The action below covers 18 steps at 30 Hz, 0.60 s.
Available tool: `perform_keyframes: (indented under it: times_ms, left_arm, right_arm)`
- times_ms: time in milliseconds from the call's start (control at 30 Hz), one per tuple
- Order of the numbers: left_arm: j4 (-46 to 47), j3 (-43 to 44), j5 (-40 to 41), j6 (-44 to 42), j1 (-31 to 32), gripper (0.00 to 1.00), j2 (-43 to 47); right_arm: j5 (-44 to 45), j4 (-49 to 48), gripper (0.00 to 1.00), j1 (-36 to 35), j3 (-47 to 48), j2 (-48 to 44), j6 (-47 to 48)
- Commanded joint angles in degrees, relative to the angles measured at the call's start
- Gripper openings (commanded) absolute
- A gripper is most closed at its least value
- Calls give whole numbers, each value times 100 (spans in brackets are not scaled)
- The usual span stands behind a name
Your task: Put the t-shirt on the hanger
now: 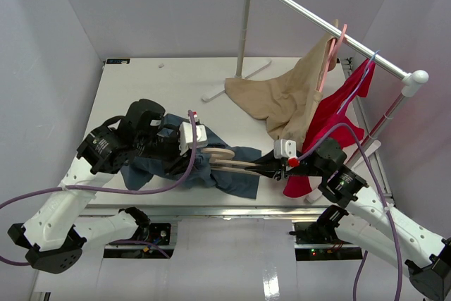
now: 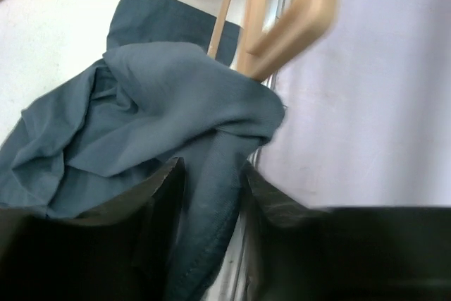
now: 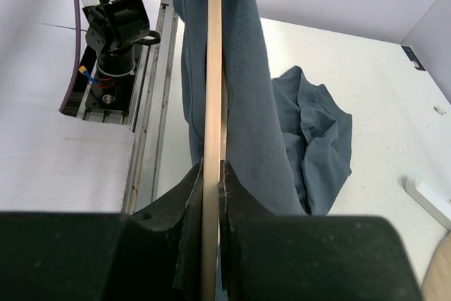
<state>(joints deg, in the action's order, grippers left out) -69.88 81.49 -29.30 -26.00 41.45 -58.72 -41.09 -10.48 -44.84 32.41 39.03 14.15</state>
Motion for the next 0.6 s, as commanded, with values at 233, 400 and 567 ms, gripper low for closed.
perform_keyframes:
  times_ms: [233, 400, 567]
  left_arm:
    - [113, -53, -594, -95, 30, 0, -37]
    - [729, -633, 36, 207, 30, 0, 415]
    - [1831, -1143, 1808, 1465, 29, 0, 925]
  right_arm:
    - [-304, -359, 8, 97, 861, 220, -8]
    - [235, -350, 32, 98, 1067, 309, -264]
    - [2564, -231, 63, 98, 1239, 361, -1596]
